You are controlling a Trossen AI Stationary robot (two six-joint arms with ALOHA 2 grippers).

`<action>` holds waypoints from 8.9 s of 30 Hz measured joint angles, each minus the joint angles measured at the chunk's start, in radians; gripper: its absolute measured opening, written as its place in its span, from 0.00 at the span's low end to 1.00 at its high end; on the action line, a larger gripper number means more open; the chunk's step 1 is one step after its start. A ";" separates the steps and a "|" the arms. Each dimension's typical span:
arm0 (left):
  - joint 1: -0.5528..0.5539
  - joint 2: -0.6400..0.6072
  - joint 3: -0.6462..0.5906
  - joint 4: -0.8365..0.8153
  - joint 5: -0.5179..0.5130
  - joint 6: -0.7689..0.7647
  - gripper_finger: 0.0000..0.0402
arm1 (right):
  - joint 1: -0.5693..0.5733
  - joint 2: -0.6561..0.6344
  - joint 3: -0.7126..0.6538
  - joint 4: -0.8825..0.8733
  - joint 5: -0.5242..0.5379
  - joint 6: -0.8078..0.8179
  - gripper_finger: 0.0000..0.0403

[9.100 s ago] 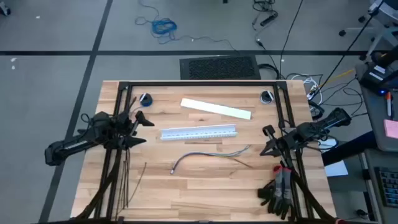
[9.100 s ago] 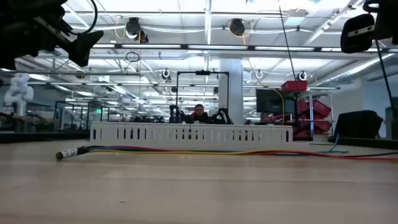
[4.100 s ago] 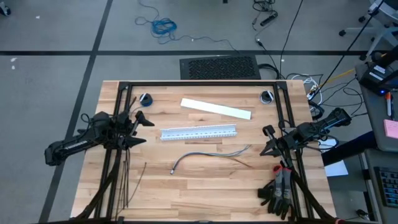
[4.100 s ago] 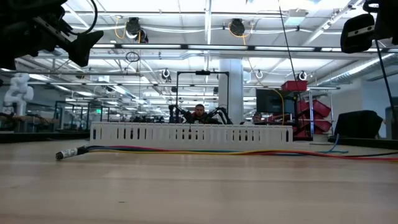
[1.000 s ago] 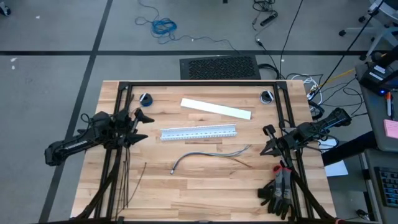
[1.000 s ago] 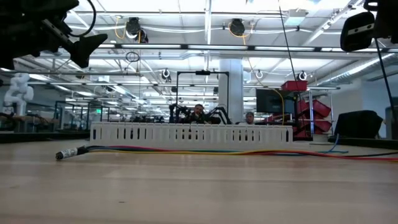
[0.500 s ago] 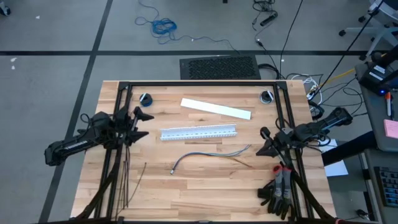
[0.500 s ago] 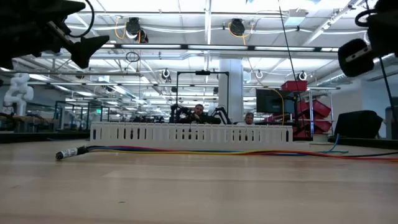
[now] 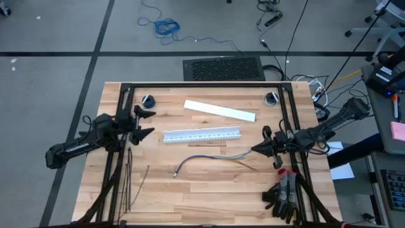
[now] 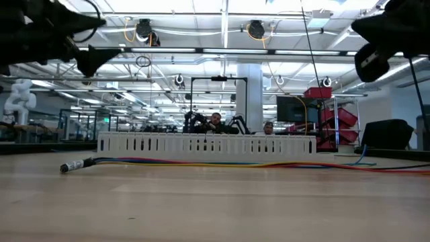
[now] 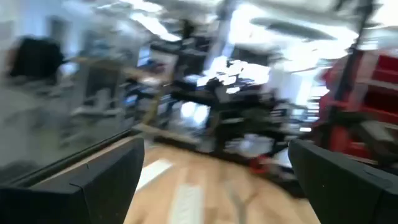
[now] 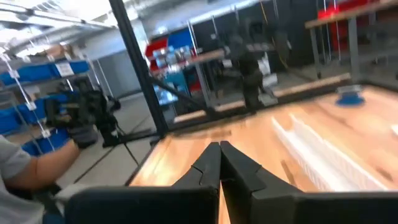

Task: Ziptie cables
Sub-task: Move the white cable duct to the top center of the table, then wrap the colored loose cables with the black zip tie

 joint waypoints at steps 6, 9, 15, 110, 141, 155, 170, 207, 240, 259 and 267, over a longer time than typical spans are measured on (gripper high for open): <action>0.000 0.000 0.000 -0.056 -0.105 0.051 0.98 | -0.028 0.242 0.002 0.257 -0.060 -0.048 0.00; 0.000 0.000 0.000 -0.048 -0.134 0.107 0.98 | -0.032 0.280 0.019 0.291 -0.082 -0.114 0.00; 0.000 0.000 0.000 -0.017 -0.173 0.004 0.98 | -0.111 0.281 0.082 0.303 0.020 -0.389 0.00; 0.000 0.053 0.000 -0.025 -0.748 0.235 0.98 | -0.389 0.763 0.669 -0.115 -0.066 -0.588 0.00; -0.043 0.606 0.362 -0.430 -0.196 0.122 0.98 | -0.496 1.588 1.696 -0.974 -0.503 -0.502 0.27; -0.225 0.774 0.369 -0.524 -0.144 -0.259 0.98 | -0.441 1.630 1.760 -1.244 -0.476 -0.521 0.22; -0.502 1.128 0.370 -0.078 -0.192 -0.205 0.86 | -0.433 1.632 1.633 -1.370 -0.372 -0.423 0.21; -0.569 1.026 0.644 -0.951 -0.259 -0.494 0.79 | -0.458 1.554 1.573 -0.825 -0.468 -0.566 0.21; -1.067 1.475 0.642 -0.922 -0.318 -1.455 0.48 | -0.457 1.567 1.546 -0.879 -0.346 -0.463 0.21; -0.936 1.466 0.670 -0.942 -0.508 -0.994 0.00 | -0.406 1.536 1.445 -0.860 -0.123 -0.279 0.09; -0.856 1.361 0.747 -0.824 -0.762 -0.745 0.00 | -0.311 1.394 1.445 -1.015 0.001 -0.247 0.05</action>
